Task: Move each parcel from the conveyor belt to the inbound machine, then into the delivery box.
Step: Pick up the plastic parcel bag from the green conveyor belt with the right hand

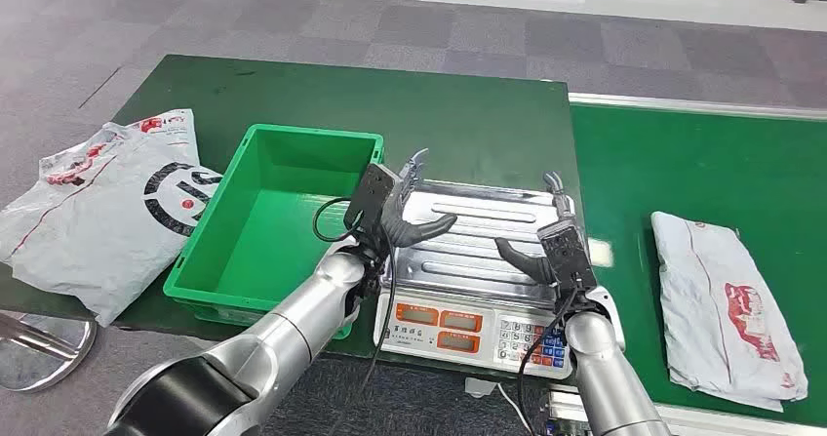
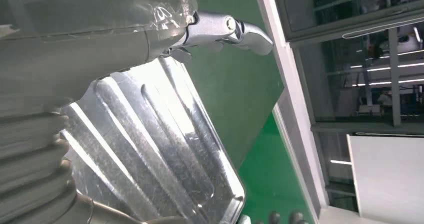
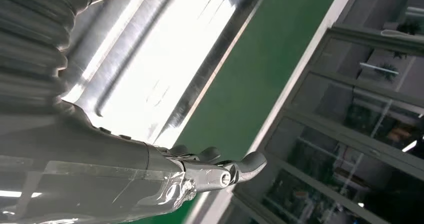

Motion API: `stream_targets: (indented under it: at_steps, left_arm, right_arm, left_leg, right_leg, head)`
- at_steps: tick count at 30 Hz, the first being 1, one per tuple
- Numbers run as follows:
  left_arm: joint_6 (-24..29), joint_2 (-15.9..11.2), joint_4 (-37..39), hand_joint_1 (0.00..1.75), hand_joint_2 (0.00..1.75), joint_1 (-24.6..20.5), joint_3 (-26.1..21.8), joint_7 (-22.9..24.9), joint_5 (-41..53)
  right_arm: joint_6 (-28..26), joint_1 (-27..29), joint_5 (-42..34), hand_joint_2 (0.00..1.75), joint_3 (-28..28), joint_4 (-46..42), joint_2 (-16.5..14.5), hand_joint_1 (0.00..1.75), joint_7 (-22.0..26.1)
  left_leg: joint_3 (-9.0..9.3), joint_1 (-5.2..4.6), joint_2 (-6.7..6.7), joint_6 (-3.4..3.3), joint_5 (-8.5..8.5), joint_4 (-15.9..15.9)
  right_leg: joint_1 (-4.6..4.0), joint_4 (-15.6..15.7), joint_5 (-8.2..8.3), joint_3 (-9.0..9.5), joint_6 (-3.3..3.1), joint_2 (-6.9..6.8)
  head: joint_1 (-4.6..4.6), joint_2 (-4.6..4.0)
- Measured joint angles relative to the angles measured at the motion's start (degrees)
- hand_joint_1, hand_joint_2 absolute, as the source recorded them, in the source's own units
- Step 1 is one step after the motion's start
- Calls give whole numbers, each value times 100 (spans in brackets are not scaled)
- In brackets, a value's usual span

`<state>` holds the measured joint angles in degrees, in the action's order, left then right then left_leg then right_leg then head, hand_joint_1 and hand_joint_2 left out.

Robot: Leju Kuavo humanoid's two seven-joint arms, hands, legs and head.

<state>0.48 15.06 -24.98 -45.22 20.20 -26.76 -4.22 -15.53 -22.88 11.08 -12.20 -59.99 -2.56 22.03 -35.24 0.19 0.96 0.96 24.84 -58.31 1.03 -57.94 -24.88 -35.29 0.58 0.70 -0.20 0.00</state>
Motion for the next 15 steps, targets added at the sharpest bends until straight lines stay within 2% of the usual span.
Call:
stream_targets:
  at_steps: [7, 15]
  left_arm:
    - [52, 0, 0, 0, 175, -147, 0, 95, 8]
    - [8, 0, -1, 0, 175, -180, 0, 66, 7]
  right_arm:
    - [-16, -303, 190, 175, -1, 91, 0, 0, -76]
    - [-21, -354, 214, 175, -1, 134, 0, 0, -78]
  left_leg:
    - [-2, 0, 1, 0, 0, -1]
    - [-3, 0, 1, 0, 1, -1]
  right_leg:
    - [0, 0, 0, -1, 0, -1]
    - [0, 0, -1, -3, 0, -1]
  head:
    - [0, 0]
    - [0, 0]
